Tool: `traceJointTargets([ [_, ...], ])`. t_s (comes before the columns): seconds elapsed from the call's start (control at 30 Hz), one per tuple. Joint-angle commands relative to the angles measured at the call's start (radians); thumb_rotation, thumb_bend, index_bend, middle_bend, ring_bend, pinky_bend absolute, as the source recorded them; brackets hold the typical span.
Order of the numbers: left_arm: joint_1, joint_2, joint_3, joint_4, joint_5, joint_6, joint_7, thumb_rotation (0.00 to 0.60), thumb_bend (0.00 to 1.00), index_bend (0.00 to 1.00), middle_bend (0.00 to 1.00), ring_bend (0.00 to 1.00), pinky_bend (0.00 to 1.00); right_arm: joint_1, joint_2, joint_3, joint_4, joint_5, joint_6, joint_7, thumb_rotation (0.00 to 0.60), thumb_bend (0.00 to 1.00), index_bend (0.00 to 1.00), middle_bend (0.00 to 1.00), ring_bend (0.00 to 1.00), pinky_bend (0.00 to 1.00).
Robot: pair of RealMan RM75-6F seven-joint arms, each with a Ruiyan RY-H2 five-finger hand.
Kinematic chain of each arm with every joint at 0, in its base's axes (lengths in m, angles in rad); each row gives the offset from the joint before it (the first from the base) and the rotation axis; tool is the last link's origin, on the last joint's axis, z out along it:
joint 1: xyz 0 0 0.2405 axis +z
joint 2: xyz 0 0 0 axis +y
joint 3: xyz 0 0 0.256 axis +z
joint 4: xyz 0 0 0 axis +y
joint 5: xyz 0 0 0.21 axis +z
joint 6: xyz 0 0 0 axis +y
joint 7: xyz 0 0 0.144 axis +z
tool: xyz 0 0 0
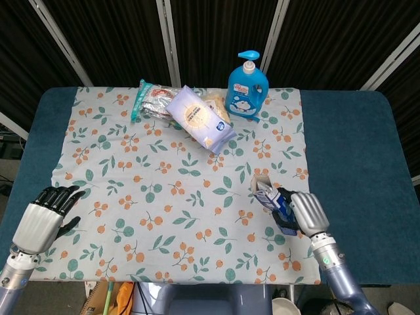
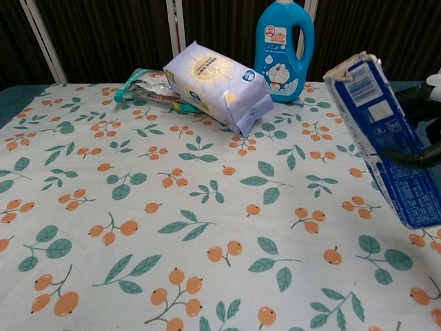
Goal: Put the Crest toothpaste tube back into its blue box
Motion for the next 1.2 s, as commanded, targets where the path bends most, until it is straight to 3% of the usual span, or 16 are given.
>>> traceJointTargets([
  [0.03, 0.001, 0.001, -0.001, -0.001, -0.001, -0.001, -0.001, 0.6, 0.13, 0.29, 0.29, 0.33, 0.35, 0.011, -0.04, -0.048, 0.035, -0.001, 0.022, -0.158, 0.6, 0.59, 0.62, 0.76, 0.76, 0.8],
  [0.2, 0.002, 0.001, -0.004, -0.003, -0.002, -0.006, 0.001, 0.6, 0.13, 0.28, 0.29, 0.33, 0.35, 0.014, -0.071, -0.066, 0.045, 0.026, 0.027, -0.27, 0.6, 0.59, 0.6, 0.76, 0.74, 0.78],
  [0.33, 0.004, 0.002, -0.006, -0.005, -0.001, -0.007, 0.002, 0.6, 0.13, 0.28, 0.29, 0.33, 0.35, 0.019, -0.092, -0.066, 0.04, 0.068, 0.028, -0.343, 0.6, 0.58, 0.53, 0.73, 0.67, 0.72],
  [0.4, 0.004, 0.002, -0.007, -0.006, -0.002, -0.008, 0.0, 0.6, 0.13, 0.28, 0.29, 0.33, 0.34, 0.023, -0.101, -0.065, 0.037, 0.084, 0.029, -0.376, 0.6, 0.58, 0.43, 0.65, 0.59, 0.64],
  [0.47, 0.006, 0.002, -0.008, -0.008, -0.005, -0.009, -0.001, 0.6, 0.13, 0.27, 0.28, 0.33, 0.33, 0.027, -0.108, -0.072, 0.027, 0.106, 0.026, -0.419, 0.6, 0.51, 0.19, 0.44, 0.39, 0.47],
  [0.53, 0.007, 0.003, -0.01, -0.011, -0.008, -0.011, -0.002, 0.6, 0.13, 0.27, 0.28, 0.33, 0.32, 0.032, -0.106, -0.078, 0.008, 0.136, 0.018, -0.46, 0.6, 0.43, 0.04, 0.26, 0.23, 0.35],
  [0.57, 0.008, 0.003, -0.01, -0.013, -0.009, -0.011, -0.002, 0.6, 0.13, 0.26, 0.27, 0.33, 0.32, 0.035, -0.104, -0.079, -0.002, 0.15, 0.015, -0.474, 0.6, 0.4, 0.01, 0.2, 0.18, 0.31],
  [0.63, 0.01, 0.005, -0.012, -0.02, -0.016, -0.016, -0.004, 0.6, 0.13, 0.25, 0.26, 0.31, 0.3, 0.04, -0.096, -0.079, -0.03, 0.182, 0.011, -0.501, 0.6, 0.35, 0.0, 0.08, 0.06, 0.23],
  [0.73, 0.017, 0.013, -0.012, -0.044, -0.036, -0.034, -0.002, 0.6, 0.13, 0.23, 0.23, 0.29, 0.26, 0.041, -0.083, -0.074, -0.065, 0.199, 0.025, -0.516, 0.6, 0.31, 0.0, 0.01, 0.0, 0.17],
  [1.2, 0.055, 0.072, -0.001, -0.165, -0.078, -0.06, 0.003, 0.6, 0.13, 0.15, 0.14, 0.2, 0.17, -0.023, 0.086, -0.115, -0.128, 0.09, 0.102, -0.411, 0.6, 0.26, 0.0, 0.0, 0.0, 0.13],
])
